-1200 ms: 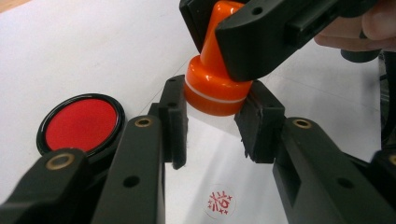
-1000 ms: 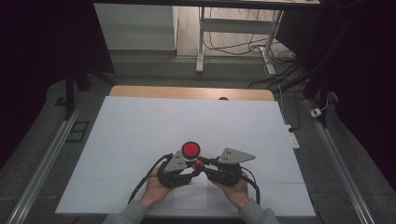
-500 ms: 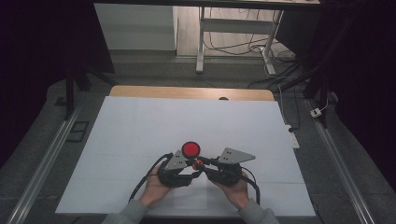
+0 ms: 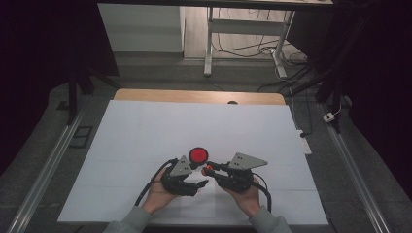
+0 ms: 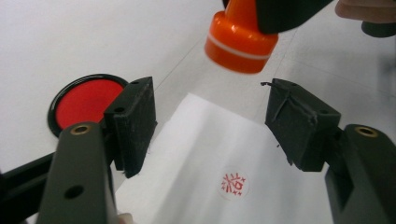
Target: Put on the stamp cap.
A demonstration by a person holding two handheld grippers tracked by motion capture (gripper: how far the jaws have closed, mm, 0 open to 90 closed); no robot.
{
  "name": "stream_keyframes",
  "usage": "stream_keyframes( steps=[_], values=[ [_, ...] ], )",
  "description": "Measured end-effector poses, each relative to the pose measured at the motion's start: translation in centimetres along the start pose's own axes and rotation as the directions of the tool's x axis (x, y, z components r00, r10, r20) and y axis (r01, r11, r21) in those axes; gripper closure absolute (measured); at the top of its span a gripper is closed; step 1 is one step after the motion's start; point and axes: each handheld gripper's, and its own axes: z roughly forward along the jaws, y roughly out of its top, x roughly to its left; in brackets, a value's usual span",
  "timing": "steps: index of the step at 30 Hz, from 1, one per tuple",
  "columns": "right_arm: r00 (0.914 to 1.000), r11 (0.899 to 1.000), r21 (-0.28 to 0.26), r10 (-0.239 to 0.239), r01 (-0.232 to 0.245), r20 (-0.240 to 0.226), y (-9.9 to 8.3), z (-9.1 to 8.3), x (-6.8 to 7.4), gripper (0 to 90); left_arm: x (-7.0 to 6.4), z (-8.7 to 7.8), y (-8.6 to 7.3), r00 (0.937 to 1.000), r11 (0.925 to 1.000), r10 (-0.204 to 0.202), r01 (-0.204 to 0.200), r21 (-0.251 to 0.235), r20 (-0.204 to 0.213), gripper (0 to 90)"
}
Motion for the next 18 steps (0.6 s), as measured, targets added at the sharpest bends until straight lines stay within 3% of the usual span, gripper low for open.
stream_keyframes(
  steps=[2, 5, 18],
  values=[
    [1.0, 1.0, -0.003, -0.002, 0.002, 0.004, 0.1, -0.1, 0.0, 72.6, -0.2, -0.4, 0.0, 0.9994, 0.9995, 0.03, -0.03, 0.011, -0.014, 31.6],
    [1.0, 1.0, -0.007, -0.004, 0.004, 0.005, 0.2, -0.1, 0.0, 72.6, -0.2, -1.0, -0.3, 0.999, 0.9991, 0.039, -0.038, 0.017, -0.021, 31.0],
    [0.9999, 1.0, 0.001, -0.013, 0.013, 0.011, 0.2, -0.2, -0.2, 72.6, 1.0, -4.1, -1.9, 0.9985, 1.0, -0.006, 0.006, 0.007, -0.054, 30.1]
  ],
)
